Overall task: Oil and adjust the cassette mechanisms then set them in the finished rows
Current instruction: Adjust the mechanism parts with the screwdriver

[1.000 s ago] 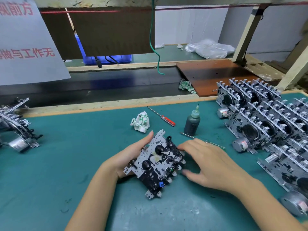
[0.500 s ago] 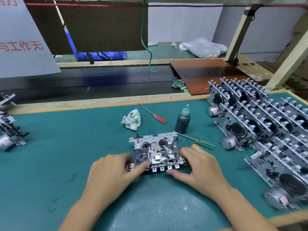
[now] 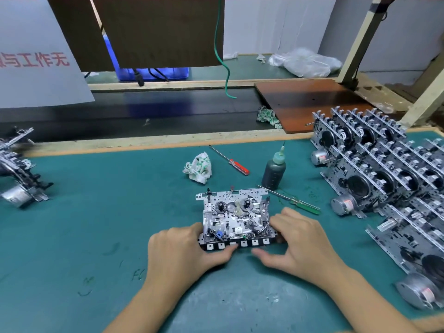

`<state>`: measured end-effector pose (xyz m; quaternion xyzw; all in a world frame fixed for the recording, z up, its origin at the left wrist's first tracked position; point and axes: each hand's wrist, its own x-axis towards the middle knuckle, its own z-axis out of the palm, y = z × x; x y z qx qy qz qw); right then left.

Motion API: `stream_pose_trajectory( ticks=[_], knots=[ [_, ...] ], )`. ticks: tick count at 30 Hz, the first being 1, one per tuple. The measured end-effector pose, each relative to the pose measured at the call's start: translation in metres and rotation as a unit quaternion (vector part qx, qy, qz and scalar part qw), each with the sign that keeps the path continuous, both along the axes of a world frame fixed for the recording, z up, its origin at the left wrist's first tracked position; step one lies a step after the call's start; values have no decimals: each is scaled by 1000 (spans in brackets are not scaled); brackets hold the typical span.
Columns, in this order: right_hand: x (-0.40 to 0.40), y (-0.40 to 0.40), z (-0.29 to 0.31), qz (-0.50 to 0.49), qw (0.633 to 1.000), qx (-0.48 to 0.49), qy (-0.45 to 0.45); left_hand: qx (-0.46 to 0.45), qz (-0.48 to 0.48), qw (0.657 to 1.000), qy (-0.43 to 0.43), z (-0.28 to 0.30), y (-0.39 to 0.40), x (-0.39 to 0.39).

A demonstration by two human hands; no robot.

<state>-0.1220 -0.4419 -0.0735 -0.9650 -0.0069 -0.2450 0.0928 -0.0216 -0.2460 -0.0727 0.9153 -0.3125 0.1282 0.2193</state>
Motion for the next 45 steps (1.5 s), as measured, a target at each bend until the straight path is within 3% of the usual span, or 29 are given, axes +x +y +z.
stream_pose_trajectory(
  ticks=[7,14,20,26,37,42,45],
  knots=[
    [1,1,-4,-40,999,-7,-8,17,-55,998,20,-2,4,4],
    [2,-2,-4,14,999,31,25,6,-17,1000,20,0,0,2],
    [2,-2,-5,-13,1000,-6,-22,17,-94,994,49,0,8,9],
    [2,1,-5,-33,999,-10,-27,14,-160,987,8,-1,13,6],
    [3,-6,-5,11,999,31,11,-9,-162,986,-27,2,15,12],
    [2,-9,-8,29,995,79,54,-19,-82,996,-31,-4,13,14],
    [3,-8,-9,32,996,70,45,-18,-117,992,-31,-5,15,18]
  ],
)
